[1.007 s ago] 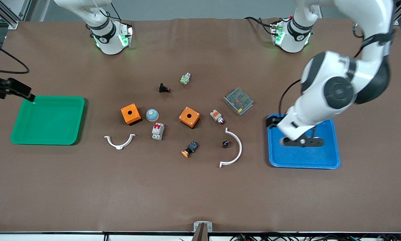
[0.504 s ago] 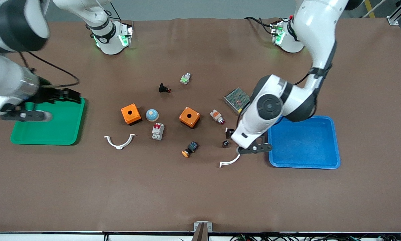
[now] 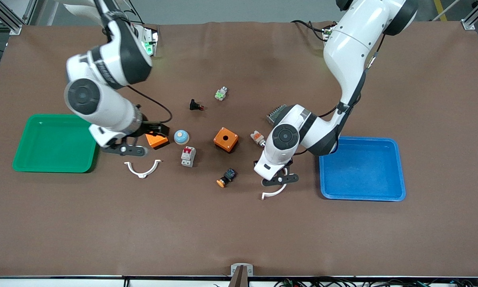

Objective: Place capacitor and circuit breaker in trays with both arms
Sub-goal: 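Grasp the capacitor with the left gripper while the right gripper grasps the breaker, then carry the capacitor to the blue tray while the right gripper lifts the breaker, then release the capacitor in the blue tray while the right gripper lowers the breaker, then open the right gripper over the green tray while the left gripper withdraws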

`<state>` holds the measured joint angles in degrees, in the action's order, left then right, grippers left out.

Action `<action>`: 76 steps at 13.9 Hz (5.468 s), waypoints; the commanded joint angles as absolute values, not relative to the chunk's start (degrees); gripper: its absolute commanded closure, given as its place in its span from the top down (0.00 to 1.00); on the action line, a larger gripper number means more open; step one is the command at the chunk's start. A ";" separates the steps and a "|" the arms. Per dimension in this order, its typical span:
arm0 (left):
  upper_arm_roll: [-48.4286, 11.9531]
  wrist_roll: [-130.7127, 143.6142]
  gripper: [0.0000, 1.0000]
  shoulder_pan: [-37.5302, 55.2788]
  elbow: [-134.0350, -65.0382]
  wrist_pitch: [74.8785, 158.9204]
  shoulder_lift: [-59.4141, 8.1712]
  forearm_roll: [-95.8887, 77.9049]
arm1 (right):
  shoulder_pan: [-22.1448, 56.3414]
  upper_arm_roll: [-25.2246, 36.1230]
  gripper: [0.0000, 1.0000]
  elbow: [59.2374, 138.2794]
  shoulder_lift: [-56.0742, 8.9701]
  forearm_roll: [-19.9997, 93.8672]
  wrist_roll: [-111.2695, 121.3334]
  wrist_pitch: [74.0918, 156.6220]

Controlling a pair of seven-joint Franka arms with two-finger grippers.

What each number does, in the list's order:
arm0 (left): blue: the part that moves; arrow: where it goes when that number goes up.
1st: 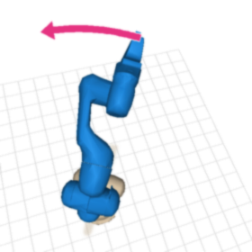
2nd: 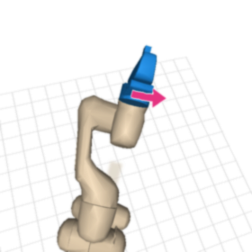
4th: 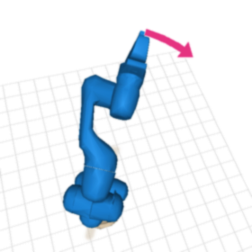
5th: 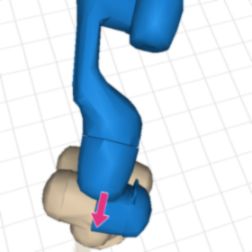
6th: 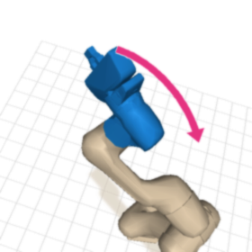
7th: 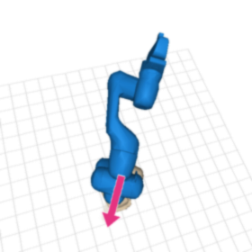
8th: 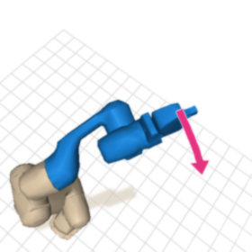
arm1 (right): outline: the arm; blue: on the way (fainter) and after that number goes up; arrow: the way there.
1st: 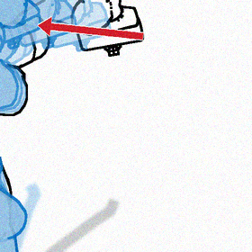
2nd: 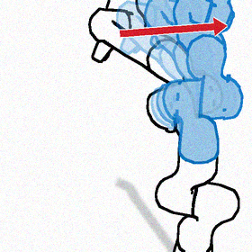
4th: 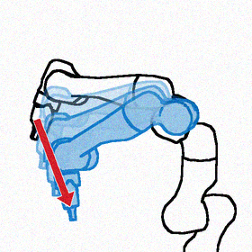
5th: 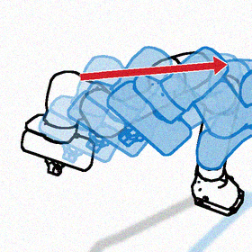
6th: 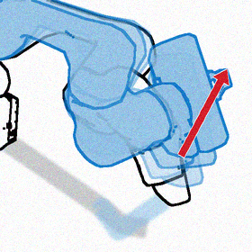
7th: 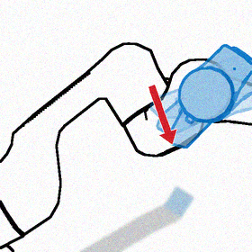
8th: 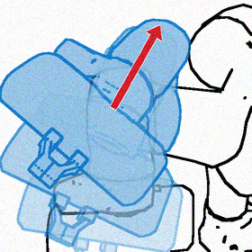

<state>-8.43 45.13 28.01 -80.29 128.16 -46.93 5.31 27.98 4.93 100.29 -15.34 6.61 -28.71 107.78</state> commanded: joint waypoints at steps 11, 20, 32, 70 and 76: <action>-7.82 47.02 0.28 28.83 -78.75 129.73 -49.31 8.96 | 32.08 5.54 1.00 101.87 -29.44 7.38 -32.26 126.55; -7.91 45.10 0.03 21.54 -79.62 122.09 -38.95 9.58 | 33.57 5.54 1.00 101.78 -33.49 7.38 -32.17 130.08; -7.91 32.17 0.01 5.64 -97.55 121.90 -26.63 9.67 | 32.88 5.62 0.15 101.16 -31.39 7.38 -31.64 127.11; -0.89 0.44 1.00 2.54 -87.54 85.96 1.93 0.44 | -19.87 5.72 1.00 106.26 -21.73 -2.90 20.48 114.55; -6.06 5.53 1.00 0.53 -90.35 85.52 4.39 0.44 | -10.92 5.54 1.00 106.35 -6.00 -1.94 8.99 98.81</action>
